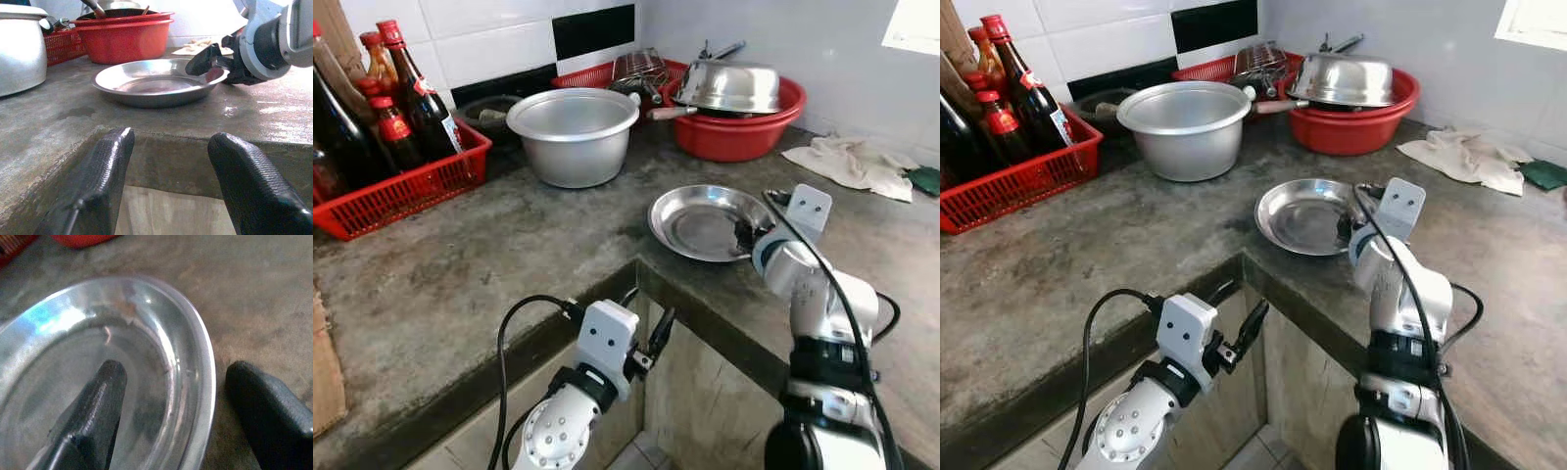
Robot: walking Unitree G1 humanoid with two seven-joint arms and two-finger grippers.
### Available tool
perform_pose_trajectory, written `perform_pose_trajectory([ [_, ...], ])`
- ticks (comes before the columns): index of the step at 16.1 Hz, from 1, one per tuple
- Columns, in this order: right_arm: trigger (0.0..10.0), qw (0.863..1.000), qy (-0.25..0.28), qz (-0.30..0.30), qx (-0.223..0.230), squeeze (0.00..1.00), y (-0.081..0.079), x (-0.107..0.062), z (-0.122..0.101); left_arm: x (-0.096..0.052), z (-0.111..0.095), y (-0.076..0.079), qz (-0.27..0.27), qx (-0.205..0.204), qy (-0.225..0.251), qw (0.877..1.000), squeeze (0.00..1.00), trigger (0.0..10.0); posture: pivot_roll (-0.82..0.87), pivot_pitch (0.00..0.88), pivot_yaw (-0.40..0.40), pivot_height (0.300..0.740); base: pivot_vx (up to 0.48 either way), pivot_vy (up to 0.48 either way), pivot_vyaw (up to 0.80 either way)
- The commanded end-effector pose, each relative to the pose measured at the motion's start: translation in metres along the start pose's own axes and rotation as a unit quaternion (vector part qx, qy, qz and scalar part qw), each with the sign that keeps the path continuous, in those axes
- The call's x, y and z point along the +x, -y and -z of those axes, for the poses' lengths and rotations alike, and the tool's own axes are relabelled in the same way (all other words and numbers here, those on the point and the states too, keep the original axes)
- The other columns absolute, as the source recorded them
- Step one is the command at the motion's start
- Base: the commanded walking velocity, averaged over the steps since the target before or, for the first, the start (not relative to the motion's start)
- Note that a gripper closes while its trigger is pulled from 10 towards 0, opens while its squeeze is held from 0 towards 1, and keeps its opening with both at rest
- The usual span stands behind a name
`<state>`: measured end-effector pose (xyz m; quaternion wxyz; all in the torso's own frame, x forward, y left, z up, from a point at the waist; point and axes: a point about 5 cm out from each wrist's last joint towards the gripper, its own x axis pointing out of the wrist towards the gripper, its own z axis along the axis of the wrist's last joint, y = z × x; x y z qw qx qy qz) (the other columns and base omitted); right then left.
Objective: Kitchen organization
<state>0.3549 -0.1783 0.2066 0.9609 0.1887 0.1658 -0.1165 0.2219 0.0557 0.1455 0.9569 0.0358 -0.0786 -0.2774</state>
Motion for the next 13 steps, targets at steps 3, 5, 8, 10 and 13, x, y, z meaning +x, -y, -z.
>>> perform_pose_trajectory([
  [3,10.0,0.997,-0.075,0.019,-0.015,0.00,0.001,0.008,0.010,0.000,-0.006,0.004,0.012,-0.007,0.024,1.000,0.00,10.0,-0.02,0.063,-0.020,0.740,0.000,0.000,0.00],
  [5,10.0,0.995,-0.100,0.016,-0.027,0.00,-0.001,0.010,0.014,0.001,-0.007,0.007,0.019,-0.010,0.027,0.999,0.00,10.0,-0.02,0.060,-0.022,0.740,0.000,0.000,0.00],
  [8,0.0,0.991,-0.130,0.013,-0.041,0.00,-0.004,0.012,0.019,0.001,-0.005,0.007,0.016,-0.010,0.024,1.000,0.00,10.0,-0.02,0.056,-0.025,0.740,0.000,0.000,0.00],
  [10,0.0,0.990,-0.132,0.009,-0.041,0.00,-0.006,0.012,0.017,0.001,-0.005,0.007,0.016,-0.009,0.024,1.000,0.00,10.0,-0.02,0.054,-0.026,0.740,0.000,0.000,0.00],
  [13,0.0,0.991,-0.132,0.006,-0.029,0.00,-0.010,0.012,0.016,0.001,-0.004,0.007,0.014,-0.009,0.023,1.000,0.00,10.0,-0.02,0.052,-0.026,0.740,0.000,0.000,0.00],
])
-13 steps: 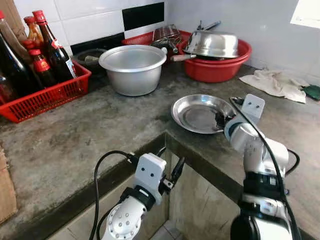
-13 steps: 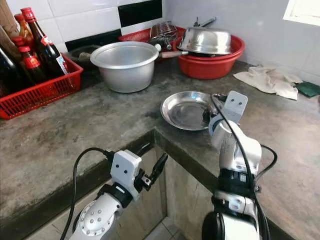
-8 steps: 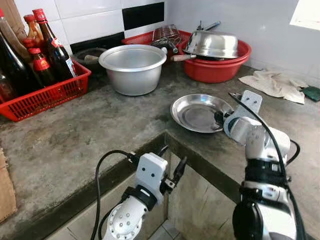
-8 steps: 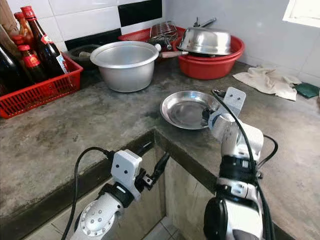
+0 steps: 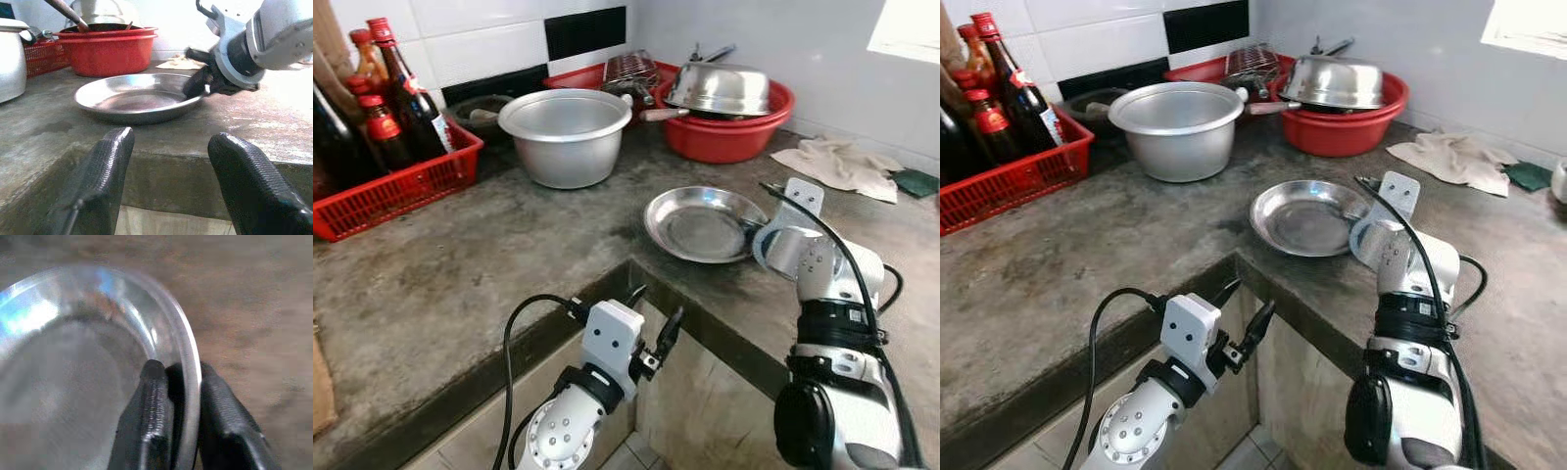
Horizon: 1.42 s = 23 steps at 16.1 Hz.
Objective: Kitchen organization
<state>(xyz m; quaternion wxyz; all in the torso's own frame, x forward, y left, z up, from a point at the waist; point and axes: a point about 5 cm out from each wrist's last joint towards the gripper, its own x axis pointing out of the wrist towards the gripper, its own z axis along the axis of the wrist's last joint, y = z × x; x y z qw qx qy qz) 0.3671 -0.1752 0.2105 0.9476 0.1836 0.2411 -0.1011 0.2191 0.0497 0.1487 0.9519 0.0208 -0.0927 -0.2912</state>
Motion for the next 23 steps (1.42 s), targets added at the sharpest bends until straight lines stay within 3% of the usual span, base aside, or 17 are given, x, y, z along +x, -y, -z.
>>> perform_pose_trajectory([
  [1,0.0,0.998,-0.058,0.000,-0.010,0.00,-0.004,0.006,0.022,0.000,0.000,0.001,0.001,0.003,0.005,1.000,0.00,10.0,-0.02,0.049,-0.025,0.740,0.000,0.000,0.00],
  [3,0.0,0.997,-0.073,-0.006,0.025,0.00,-0.003,0.007,0.027,0.000,0.000,-0.001,-0.003,0.003,0.004,1.000,0.00,10.0,-0.02,0.050,-0.024,0.740,0.000,0.000,0.00],
  [6,0.0,0.989,-0.059,-0.019,0.132,0.00,-0.001,0.005,0.025,0.001,0.000,-0.002,-0.006,0.003,0.003,1.000,0.00,10.0,-0.03,0.056,-0.021,0.740,0.000,0.000,0.00],
  [7,0.0,0.988,-0.053,-0.019,0.145,0.00,-0.001,0.005,0.024,0.001,0.000,-0.002,-0.007,0.004,0.003,1.000,0.00,10.0,-0.02,0.056,-0.021,0.740,0.000,0.000,0.00],
  [8,0.0,0.984,-0.004,-0.036,0.177,0.00,-0.002,0.001,0.015,0.001,0.000,-0.002,-0.008,0.004,0.003,1.000,0.00,10.0,-0.02,0.057,-0.019,0.740,0.000,0.000,0.00],
  [11,0.0,0.967,0.095,-0.107,0.210,0.00,-0.011,-0.015,0.003,0.002,0.000,-0.003,-0.010,0.005,0.003,1.000,0.00,10.0,-0.02,0.059,-0.018,0.740,0.000,0.000,0.00],
  [14,0.0,0.955,0.131,-0.139,0.229,0.00,-0.013,-0.028,0.011,0.002,0.000,-0.004,-0.012,0.007,0.003,1.000,0.00,10.0,-0.02,0.059,-0.017,0.740,0.000,0.000,0.00],
  [17,0.0,0.949,0.245,-0.148,0.133,0.00,-0.011,-0.050,0.011,0.003,0.000,-0.005,-0.016,0.008,0.005,1.000,0.00,10.0,-0.02,0.059,-0.016,0.740,0.000,0.000,0.00],
  [18,0.0,0.947,0.259,-0.150,0.118,0.00,-0.011,-0.054,0.011,0.003,-0.001,-0.005,-0.016,0.008,0.005,1.000,0.00,10.0,-0.02,0.059,-0.016,0.740,0.000,0.000,0.00],
  [20,0.0,0.930,0.348,-0.116,-0.025,0.00,-0.012,-0.076,0.006,0.002,-0.001,-0.006,-0.019,0.009,0.007,1.000,0.00,10.0,-0.03,0.061,-0.013,0.740,0.000,0.000,0.00],
  [23,0.0,0.921,0.374,-0.095,-0.060,0.00,-0.011,-0.083,0.009,0.002,-0.001,-0.006,-0.017,0.007,0.007,1.000,0.00,10.0,-0.03,0.058,-0.006,0.740,0.000,0.000,0.00],
])
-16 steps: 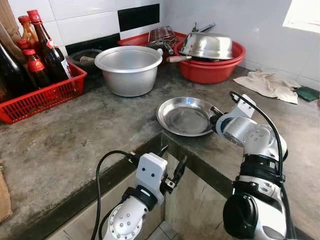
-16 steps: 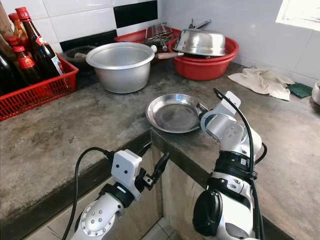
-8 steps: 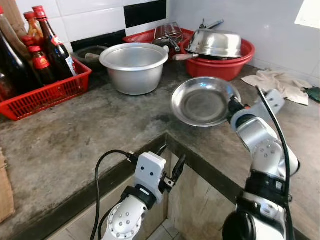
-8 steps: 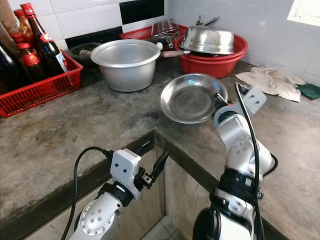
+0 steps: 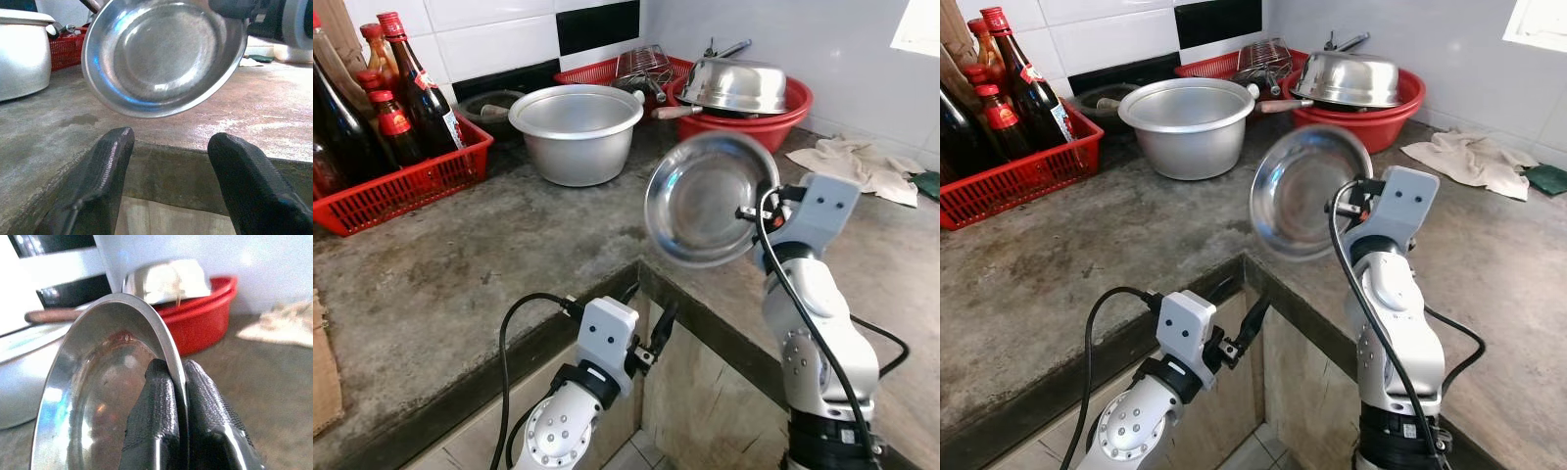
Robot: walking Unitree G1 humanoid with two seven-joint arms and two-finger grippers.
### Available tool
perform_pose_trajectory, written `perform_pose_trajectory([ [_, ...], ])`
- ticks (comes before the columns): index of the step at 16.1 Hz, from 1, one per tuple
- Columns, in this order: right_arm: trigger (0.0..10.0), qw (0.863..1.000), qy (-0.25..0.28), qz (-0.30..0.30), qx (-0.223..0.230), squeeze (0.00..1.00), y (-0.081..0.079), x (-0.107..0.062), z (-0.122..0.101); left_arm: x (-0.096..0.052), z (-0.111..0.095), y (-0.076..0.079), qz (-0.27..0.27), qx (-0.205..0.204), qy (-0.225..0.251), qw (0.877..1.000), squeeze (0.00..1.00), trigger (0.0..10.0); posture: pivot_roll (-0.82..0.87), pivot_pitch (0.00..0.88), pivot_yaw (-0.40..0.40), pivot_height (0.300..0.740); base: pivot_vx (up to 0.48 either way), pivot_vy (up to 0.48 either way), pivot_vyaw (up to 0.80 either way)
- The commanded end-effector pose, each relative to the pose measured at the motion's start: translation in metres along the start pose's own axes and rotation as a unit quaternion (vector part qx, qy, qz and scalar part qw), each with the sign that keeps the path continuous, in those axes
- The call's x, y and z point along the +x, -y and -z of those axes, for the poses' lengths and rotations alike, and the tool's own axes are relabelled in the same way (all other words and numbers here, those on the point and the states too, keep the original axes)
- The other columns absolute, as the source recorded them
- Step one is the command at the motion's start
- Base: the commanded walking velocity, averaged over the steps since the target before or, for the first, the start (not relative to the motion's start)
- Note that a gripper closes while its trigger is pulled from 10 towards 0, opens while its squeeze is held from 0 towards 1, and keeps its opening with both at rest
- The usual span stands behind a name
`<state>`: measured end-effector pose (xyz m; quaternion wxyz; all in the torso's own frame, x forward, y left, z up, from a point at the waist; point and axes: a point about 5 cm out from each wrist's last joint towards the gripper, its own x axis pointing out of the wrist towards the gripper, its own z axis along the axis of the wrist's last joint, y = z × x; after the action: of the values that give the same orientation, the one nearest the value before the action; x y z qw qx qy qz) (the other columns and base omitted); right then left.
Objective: Kitchen organization
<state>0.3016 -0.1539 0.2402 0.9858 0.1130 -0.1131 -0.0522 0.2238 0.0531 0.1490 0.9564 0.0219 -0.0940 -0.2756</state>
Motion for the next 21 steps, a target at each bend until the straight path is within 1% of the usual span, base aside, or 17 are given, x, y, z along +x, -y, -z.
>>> perform_pose_trajectory([
  [1,0.0,0.999,0.039,0.002,-0.021,0.00,-0.003,-0.009,-0.008,0.001,-0.001,0.000,0.000,0.004,0.006,1.000,0.00,10.0,-0.04,0.059,-0.005,0.740,0.000,0.000,0.00],
  [4,0.0,0.998,0.055,-0.002,-0.022,0.00,-0.005,-0.013,-0.009,0.001,-0.001,0.001,0.003,0.003,0.005,1.000,0.00,10.0,-0.04,0.059,-0.005,0.740,0.000,0.000,0.00],
  [5,0.0,0.998,0.065,-0.004,-0.020,0.00,-0.006,-0.012,-0.011,0.001,-0.001,0.001,0.004,0.002,0.005,1.000,0.00,10.0,-0.04,0.047,0.004,0.740,0.000,0.000,0.00],
  [6,0.0,0.996,0.082,-0.008,-0.024,0.00,-0.010,-0.011,-0.016,0.001,0.000,0.001,0.006,0.002,0.004,1.000,0.00,10.0,-0.04,0.044,0.003,0.740,-0.277,0.000,0.00],
  [7,0.0,0.996,0.087,-0.009,-0.026,0.00,-0.011,-0.011,-0.018,0.001,0.000,0.001,0.005,0.002,0.004,1.000,0.00,10.0,-0.03,0.043,0.004,0.740,-0.289,0.000,0.00],
  [8,0.0,0.994,0.098,-0.005,-0.038,0.00,-0.012,-0.011,-0.020,0.000,0.001,0.001,0.004,0.002,0.003,1.000,0.00,10.0,-0.03,0.041,0.005,0.740,-0.304,0.000,0.00],
  [9,1.8,0.994,0.099,-0.002,-0.038,0.00,-0.012,-0.010,-0.021,0.000,0.001,0.000,0.004,0.002,0.003,1.000,0.00,10.0,-0.03,0.037,0.005,0.740,-0.326,0.000,0.00],
  [10,10.0,0.994,0.099,0.002,-0.041,0.00,-0.011,-0.010,-0.021,0.000,0.001,0.000,0.004,0.003,0.002,1.000,0.00,10.0,-0.03,0.037,0.007,0.740,-0.334,0.000,0.00],
  [13,10.0,0.994,0.099,0.009,-0.042,0.00,-0.011,-0.008,-0.020,0.000,0.002,0.000,0.006,0.003,0.001,1.000,0.00,10.0,-0.03,0.033,0.009,0.740,-0.349,0.000,0.00],
  [18,10.0,0.992,0.127,0.002,-0.027,0.00,-0.015,-0.003,-0.036,0.000,0.002,0.000,0.006,0.003,0.001,1.000,0.00,10.0,-0.03,0.044,0.011,0.740,-0.356,0.000,0.00],
  [21,10.0,0.992,0.118,0.003,-0.037,0.00,-0.014,-0.005,-0.032,0.000,0.001,-0.001,0.005,0.004,0.000,1.000,0.00,10.0,-0.03,0.047,0.010,0.740,-0.355,0.000,0.00],
])
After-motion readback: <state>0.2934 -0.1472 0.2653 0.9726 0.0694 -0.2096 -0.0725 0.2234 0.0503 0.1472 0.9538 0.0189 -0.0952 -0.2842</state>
